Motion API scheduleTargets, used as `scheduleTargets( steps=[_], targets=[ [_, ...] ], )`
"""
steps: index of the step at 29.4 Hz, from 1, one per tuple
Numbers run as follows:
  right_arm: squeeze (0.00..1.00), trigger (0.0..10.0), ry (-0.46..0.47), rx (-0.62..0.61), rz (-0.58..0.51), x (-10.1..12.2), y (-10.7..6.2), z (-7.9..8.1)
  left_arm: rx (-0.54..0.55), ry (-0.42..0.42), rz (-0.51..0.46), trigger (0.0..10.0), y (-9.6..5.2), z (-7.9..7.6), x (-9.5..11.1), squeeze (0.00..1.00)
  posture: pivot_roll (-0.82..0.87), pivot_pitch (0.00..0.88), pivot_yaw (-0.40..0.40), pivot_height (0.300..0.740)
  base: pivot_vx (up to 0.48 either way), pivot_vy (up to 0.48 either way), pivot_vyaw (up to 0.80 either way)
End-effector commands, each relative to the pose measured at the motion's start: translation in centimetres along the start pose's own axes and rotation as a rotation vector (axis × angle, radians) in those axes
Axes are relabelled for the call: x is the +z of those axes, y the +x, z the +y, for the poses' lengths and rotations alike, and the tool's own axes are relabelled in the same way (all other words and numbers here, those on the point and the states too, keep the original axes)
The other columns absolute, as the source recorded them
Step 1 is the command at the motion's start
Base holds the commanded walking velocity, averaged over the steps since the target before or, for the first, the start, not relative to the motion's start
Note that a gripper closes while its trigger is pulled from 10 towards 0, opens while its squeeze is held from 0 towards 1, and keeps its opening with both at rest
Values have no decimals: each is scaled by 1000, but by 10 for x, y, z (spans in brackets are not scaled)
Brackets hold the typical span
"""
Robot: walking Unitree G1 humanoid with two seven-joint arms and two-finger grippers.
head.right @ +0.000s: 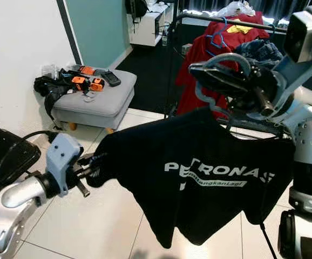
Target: Hang hanger
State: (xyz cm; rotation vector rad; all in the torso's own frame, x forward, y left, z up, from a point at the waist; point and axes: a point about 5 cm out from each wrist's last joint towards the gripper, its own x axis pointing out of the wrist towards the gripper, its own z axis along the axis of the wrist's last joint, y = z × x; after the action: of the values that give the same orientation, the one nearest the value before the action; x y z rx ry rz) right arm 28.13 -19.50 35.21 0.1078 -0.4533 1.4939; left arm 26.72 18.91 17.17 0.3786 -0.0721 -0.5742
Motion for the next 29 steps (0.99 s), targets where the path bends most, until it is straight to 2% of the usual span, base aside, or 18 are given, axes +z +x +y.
scheduleTargets(
  steps=[1,8,10,11,13,14,16,18,23,26,29],
  targets=[
    [0,0,-32,-22,-31,9,-3,-1,74,46,36,0,-7,15,-4,0,-52,62,-43,740,0,0,0],
    [0,0,-40,-89,0,8,-12,-7,126,78,24,0,-13,28,2,0,-54,67,-41,740,0,0,0],
    [0,0,-47,-173,67,-1,-20,-13,181,103,1,0,-20,44,12,0,-55,67,-43,740,0,0,0],
    [0,0,-47,-173,67,-1,-20,-13,181,103,1,0,-20,44,12,0,-55,67,-43,740,0,0,0],
    [0,0,-47,-259,138,-11,-31,-18,257,131,-17,0,-33,67,22,0,-55,68,-44,740,0,0,0],
    [0,0,-47,-259,138,-11,-31,-18,257,131,-17,0,-33,67,22,0,-55,68,-44,740,0,0,0],
    [0,0,-35,-321,184,-20,-42,-18,340,145,-25,0,-51,89,29,0,-56,69,-43,740,0,0,0],
    [0,0,-27,-345,203,-25,-48,-16,382,152,-22,0,-62,100,32,0,-55,70,-40,740,0,0,0],
    [0,0,-22,-366,209,-27,-53,-15,404,158,12,0,-71,104,26,0,-58,72,-38,740,0,0,0],
    [0,0,-21,-366,208,-27,-53,-14,396,141,32,0,-70,100,18,0,-59,72,-38,740,0,0,0],
    [0,0,-27,-362,209,-27,-51,-15,364,118,58,549,-63,89,8,0,-60,71,-40,740,0,0,0]
  ],
)
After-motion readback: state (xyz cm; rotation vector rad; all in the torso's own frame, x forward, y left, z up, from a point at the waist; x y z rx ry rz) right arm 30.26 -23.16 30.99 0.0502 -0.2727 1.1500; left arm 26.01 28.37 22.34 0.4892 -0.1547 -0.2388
